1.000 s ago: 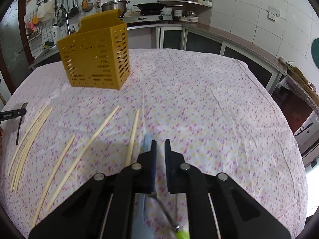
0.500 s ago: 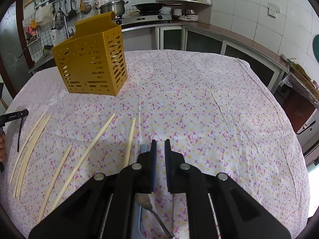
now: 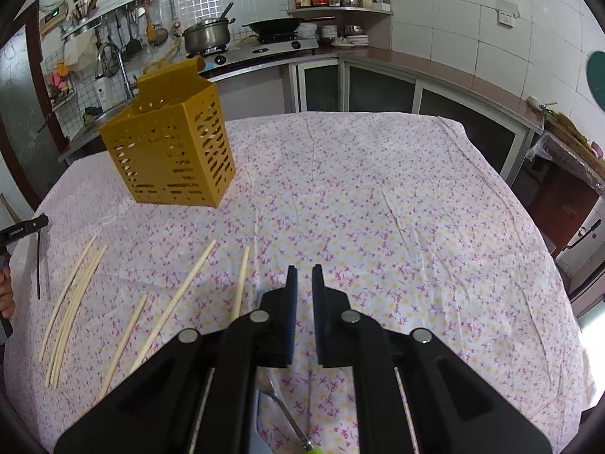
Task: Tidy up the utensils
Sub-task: 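Grasp the grey ladle with the left tool while the right tool grasps the green-handled fork and blue spatula, then lift the ladle with the left tool while the right tool lifts the fork and spatula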
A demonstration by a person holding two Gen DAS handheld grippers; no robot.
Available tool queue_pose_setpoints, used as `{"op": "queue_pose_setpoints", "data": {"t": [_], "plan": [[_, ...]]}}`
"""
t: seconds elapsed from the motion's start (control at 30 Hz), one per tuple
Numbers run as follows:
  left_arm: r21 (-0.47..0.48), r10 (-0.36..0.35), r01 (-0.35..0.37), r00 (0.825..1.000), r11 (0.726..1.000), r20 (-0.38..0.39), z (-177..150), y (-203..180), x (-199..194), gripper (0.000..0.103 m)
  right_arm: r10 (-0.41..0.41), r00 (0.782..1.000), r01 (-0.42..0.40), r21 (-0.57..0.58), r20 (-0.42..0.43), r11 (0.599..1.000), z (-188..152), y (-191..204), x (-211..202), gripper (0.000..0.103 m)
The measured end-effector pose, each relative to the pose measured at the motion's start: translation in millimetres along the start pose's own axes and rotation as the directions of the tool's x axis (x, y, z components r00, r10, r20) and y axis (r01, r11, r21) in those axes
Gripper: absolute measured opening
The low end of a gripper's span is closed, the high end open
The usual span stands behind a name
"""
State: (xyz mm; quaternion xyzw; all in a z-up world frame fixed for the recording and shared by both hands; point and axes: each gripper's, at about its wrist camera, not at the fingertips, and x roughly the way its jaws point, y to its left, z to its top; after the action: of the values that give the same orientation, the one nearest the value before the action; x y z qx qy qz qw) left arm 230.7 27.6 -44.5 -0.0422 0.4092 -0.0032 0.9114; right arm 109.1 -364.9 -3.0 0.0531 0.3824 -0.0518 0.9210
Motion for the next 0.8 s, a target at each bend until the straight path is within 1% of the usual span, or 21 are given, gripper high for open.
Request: {"op": "queue_pose_setpoints", "data": {"t": [0.07, 0.17, 0.2, 0.23, 0.27, 0.3, 0.37, 0.47, 0.5, 0.53, 0.57, 0.63, 0.67, 0.7, 0.8], "plan": [[0.005, 0.002, -0.002, 1.000, 1.000, -0.001, -3, 0, -1, 0.035, 0.005, 1.000, -0.006, -0.031, -0.026, 1.000, -4, 4, 2, 0.008], [0.001, 0.001, -0.001, 1.000, 1.000, 0.005, -7, 0, -5, 0.035, 0.024, 0.995, -0.030, -0.054, -0.092, 0.998, -12, 9, 12, 0.012], [-0.001, -0.005, 0.005, 1.000, 1.000, 0.006, -8, 0, -6, 0.035, 0.031, 0.994, -0.037, -0.059, -0.101, 0.998, -15, 10, 13, 0.017], [-0.001, -0.009, 0.009, 1.000, 1.000, 0.008, -9, 0, -9, 0.025, 0.034, 0.993, -0.042, -0.068, -0.116, 0.997, -18, 12, 16, 0.029], [0.004, -0.016, 0.016, 1.000, 1.000, 0.005, -9, -1, -10, 0.016, 0.048, 0.990, -0.058, -0.070, -0.132, 0.996, -22, 13, 18, 0.036], [0.010, -0.023, 0.023, 1.000, 1.000, -0.001, -10, -2, -11, 0.014, 0.067, 0.987, -0.078, -0.065, -0.148, 0.995, -25, 14, 20, 0.043], [0.026, -0.024, 0.024, 1.000, 0.999, -0.002, -12, -6, -12, 0.014, 0.071, 0.985, -0.083, -0.071, -0.156, 0.994, -28, 15, 21, 0.042], [0.023, -0.024, 0.025, 0.999, 0.999, -0.023, -14, -6, -5, 0.013, 0.078, 0.976, -0.100, -0.100, -0.202, 0.990, -34, 20, 29, 0.039], [0.017, -0.030, 0.031, 0.999, 0.999, -0.035, -15, -5, -2, 0.013, 0.075, 0.973, -0.102, -0.114, -0.219, 0.988, -37, 23, 32, 0.033], [0.015, -0.035, 0.035, 0.998, 0.999, -0.052, -16, -5, 3, 0.013, 0.070, 0.971, -0.100, -0.125, -0.228, 0.987, -39, 24, 33, 0.025], [0.015, -0.031, 0.032, 0.998, 0.999, -0.061, -17, -6, 6, 0.013, 0.070, 0.971, -0.102, -0.130, -0.228, 0.986, -40, 26, 32, 0.022], [0.011, -0.025, 0.026, 0.997, 1.000, -0.069, -20, -5, 9, 0.013, 0.061, 0.974, -0.095, -0.150, -0.216, 0.984, -41, 29, 28, 0.007], [0.011, -0.022, 0.023, 0.997, 1.000, -0.071, -20, -5, 10, 0.013, 0.044, 0.979, -0.077, -0.160, -0.199, 0.984, -39, 29, 25, 0.003], [0.007, -0.020, 0.021, 0.997, 1.000, -0.074, -21, -4, 11, 0.013, 0.034, 0.983, -0.065, -0.164, -0.182, 0.984, -37, 29, 22, 0.003], [0.013, -0.017, 0.018, 0.997, 1.000, -0.077, -20, -4, 11, 0.013, 0.042, 0.987, -0.067, -0.156, -0.158, 0.985, -31, 27, 15, 0.003]]}}
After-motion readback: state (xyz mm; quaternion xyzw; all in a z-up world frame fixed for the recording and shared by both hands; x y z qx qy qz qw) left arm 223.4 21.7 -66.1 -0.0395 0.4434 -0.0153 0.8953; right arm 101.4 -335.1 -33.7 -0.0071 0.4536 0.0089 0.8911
